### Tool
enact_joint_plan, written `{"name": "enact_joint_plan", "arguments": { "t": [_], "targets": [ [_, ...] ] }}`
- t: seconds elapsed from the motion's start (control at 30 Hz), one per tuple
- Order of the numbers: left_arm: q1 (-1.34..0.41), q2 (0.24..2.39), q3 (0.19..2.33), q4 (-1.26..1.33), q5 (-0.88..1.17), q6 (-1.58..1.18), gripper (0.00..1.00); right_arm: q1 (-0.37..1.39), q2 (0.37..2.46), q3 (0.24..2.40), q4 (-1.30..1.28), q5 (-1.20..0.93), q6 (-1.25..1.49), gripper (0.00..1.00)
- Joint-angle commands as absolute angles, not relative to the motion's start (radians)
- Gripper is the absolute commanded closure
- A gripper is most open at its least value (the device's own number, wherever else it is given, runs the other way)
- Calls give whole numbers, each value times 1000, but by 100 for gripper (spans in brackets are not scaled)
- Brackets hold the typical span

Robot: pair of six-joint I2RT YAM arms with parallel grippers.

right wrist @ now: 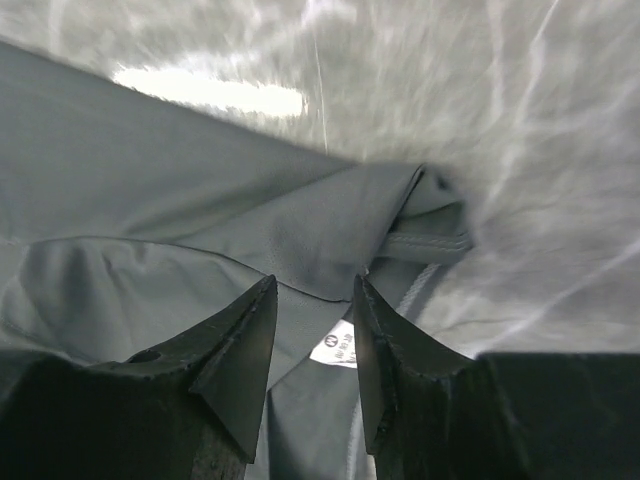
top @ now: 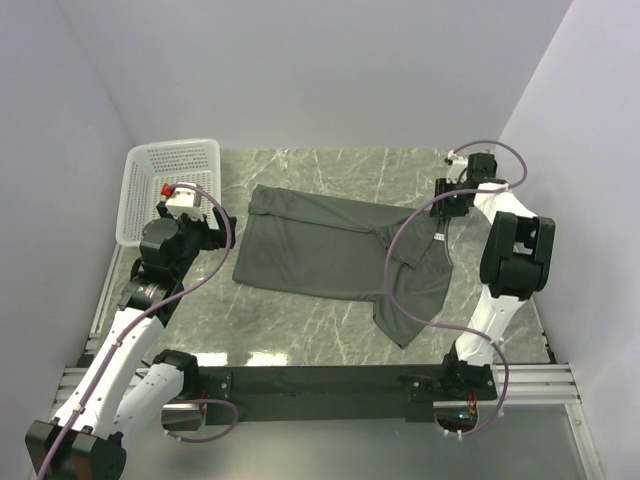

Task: Fold and stack the t-shirts
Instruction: Fold the tshirt

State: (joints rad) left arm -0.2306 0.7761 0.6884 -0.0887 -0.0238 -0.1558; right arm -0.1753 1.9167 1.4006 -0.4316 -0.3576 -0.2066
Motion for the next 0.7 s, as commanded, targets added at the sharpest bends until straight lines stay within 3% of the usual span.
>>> {"name": "enact_joint_plan", "arguments": {
  "t": [0.0,0.37,0.67],
  "targets": [
    [-232,761,701,-61,-11,-172,5,-178,1970,1422,-469,-371,-120,56],
    [-232,767,703,-60,-8,-172,5,-178,2017,1419,-462,-344,-103,57],
    [-232,765,701,-61,-9,-172,5,-183,1994,1399,-459,-371,-97,82]
  ]
}}
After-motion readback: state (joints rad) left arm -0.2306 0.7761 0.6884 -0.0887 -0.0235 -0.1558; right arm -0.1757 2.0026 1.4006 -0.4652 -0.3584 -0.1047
